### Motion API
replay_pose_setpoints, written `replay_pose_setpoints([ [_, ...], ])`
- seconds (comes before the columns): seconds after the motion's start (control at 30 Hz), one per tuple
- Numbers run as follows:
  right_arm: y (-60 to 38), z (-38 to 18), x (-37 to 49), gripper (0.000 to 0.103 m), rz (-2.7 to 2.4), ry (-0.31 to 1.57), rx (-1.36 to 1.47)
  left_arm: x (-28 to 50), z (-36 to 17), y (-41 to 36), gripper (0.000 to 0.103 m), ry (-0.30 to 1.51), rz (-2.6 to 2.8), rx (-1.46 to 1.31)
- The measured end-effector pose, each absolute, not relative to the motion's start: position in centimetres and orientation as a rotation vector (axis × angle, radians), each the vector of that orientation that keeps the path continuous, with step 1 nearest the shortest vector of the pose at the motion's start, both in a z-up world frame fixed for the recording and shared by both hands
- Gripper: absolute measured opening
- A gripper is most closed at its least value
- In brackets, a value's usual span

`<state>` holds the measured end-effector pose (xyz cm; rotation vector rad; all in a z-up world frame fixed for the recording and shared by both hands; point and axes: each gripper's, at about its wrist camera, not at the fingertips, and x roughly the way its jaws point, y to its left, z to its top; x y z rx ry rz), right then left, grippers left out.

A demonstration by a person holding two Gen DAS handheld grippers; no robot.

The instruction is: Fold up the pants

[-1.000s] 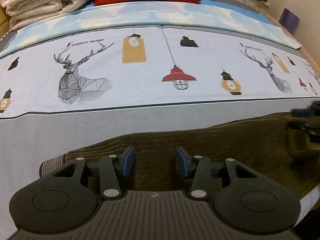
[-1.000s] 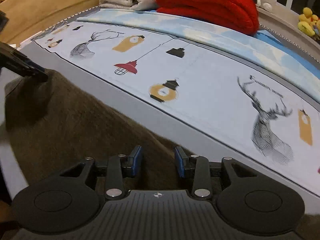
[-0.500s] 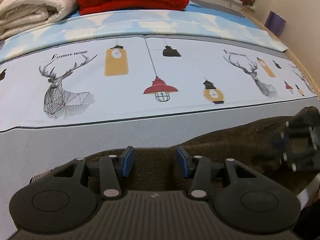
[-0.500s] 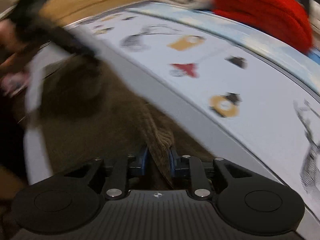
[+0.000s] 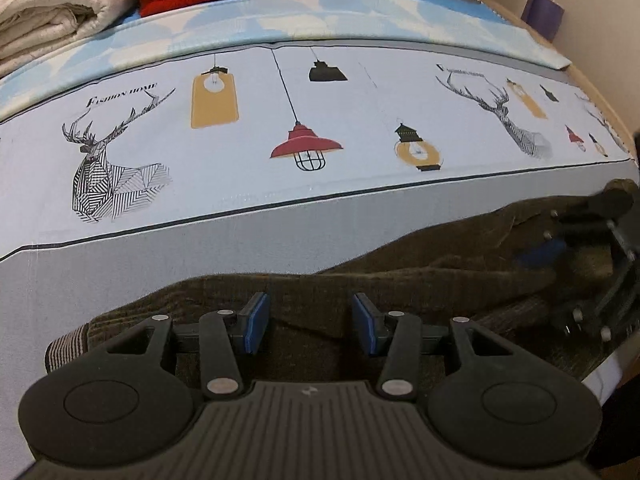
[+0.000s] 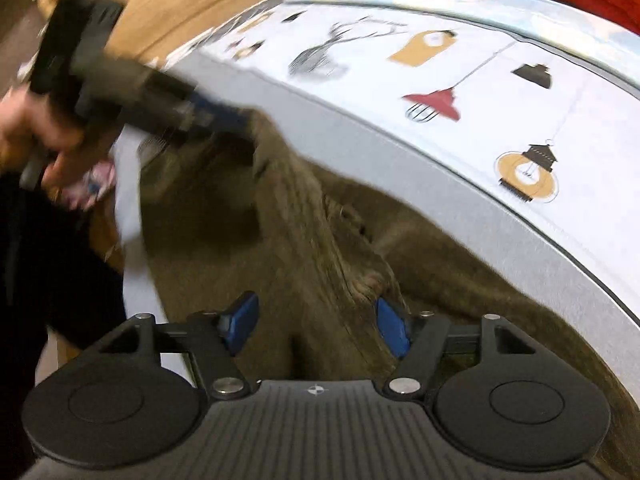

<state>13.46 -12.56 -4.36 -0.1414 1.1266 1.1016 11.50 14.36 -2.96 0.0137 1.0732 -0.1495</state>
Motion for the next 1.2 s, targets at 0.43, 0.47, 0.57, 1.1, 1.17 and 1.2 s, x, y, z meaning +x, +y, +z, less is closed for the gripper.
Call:
replay_pose_setpoints([
  [0.43, -9.7, -7.0, 19.4, 0.069, 1.01, 1.288, -0.035, 11.0, -2.7, 15.7, 0.051, 1.069, -0.139, -0.014],
  [0.47, -9.6, -7.3, 19.5, 0.069, 1.038, 1.323, -0.018, 10.9, -2.7, 15.9, 0.051, 1.068, -0.138, -0.014],
  [0.57, -8.3, -6.8, 17.6, 0.069, 1.167, 1.341, -0.163, 10.9, -2.6, 16.6, 0.051, 1.064, -0.129, -0.025],
  [1.1, -6.7, -9.3, 18.8, 0.068, 1.169, 1.404, 0.026, 10.6, -1.9, 17.3, 0.051, 1.042, -0.123, -0.045],
  [1.17, -6.9, -9.6, 20.2, 0.068, 1.112, 1.399, 0.15, 10.5, -2.0, 17.3, 0.051, 1.045, -0.121, -0.038],
  [1.2, -7.2, -9.6, 20.8, 0.064, 1.095, 1.384, 0.201, 10.5, -2.0, 17.4, 0.051, 1.046, -0.117, -0.038],
])
